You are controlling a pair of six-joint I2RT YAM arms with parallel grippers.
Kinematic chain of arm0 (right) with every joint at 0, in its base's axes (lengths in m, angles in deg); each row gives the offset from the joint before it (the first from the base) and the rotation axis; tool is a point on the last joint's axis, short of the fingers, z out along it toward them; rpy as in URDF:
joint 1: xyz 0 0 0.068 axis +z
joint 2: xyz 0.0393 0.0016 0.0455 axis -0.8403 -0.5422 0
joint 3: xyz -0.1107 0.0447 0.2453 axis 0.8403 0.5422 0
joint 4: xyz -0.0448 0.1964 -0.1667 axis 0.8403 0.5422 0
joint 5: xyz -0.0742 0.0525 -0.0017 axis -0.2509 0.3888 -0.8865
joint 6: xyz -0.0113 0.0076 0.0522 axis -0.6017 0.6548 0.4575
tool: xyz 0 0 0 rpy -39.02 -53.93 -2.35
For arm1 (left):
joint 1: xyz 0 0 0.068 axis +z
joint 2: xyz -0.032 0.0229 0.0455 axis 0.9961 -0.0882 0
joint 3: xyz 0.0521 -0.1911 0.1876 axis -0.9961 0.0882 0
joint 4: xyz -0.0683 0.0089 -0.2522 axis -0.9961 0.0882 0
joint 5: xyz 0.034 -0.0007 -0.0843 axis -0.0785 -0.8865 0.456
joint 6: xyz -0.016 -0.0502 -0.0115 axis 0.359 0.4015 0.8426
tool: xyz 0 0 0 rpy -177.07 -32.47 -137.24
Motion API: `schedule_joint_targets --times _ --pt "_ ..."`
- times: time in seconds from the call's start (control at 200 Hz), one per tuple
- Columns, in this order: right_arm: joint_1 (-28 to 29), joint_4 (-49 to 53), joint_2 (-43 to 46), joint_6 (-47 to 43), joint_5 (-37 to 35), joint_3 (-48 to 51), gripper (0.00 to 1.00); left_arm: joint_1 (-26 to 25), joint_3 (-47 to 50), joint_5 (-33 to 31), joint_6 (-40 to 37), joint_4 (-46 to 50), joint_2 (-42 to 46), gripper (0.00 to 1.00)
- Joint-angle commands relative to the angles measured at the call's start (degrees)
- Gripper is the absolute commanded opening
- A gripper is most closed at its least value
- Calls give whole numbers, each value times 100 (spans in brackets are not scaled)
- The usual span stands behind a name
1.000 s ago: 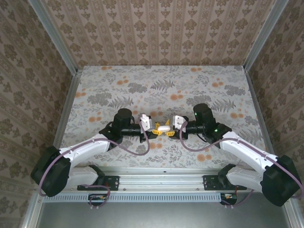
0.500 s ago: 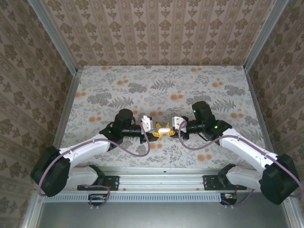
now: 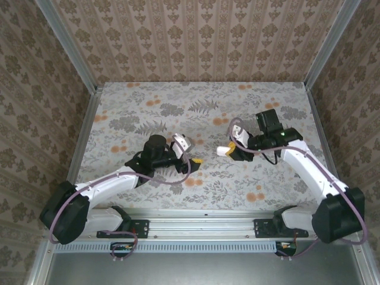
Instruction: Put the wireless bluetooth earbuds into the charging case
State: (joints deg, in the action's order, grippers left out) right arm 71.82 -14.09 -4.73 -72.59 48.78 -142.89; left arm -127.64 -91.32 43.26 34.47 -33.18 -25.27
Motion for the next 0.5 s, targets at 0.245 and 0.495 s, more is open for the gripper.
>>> schedule_joint_targets --times 0.245,0.495 --pt "-339 1049 -1328 1246 -969 -866 25 178 -160 -2172 2115 1036 -12 78" --pt "-507 1608 -2494 1434 -1114 -1663 27 215 -36 -2190 2379 889 -54 77"
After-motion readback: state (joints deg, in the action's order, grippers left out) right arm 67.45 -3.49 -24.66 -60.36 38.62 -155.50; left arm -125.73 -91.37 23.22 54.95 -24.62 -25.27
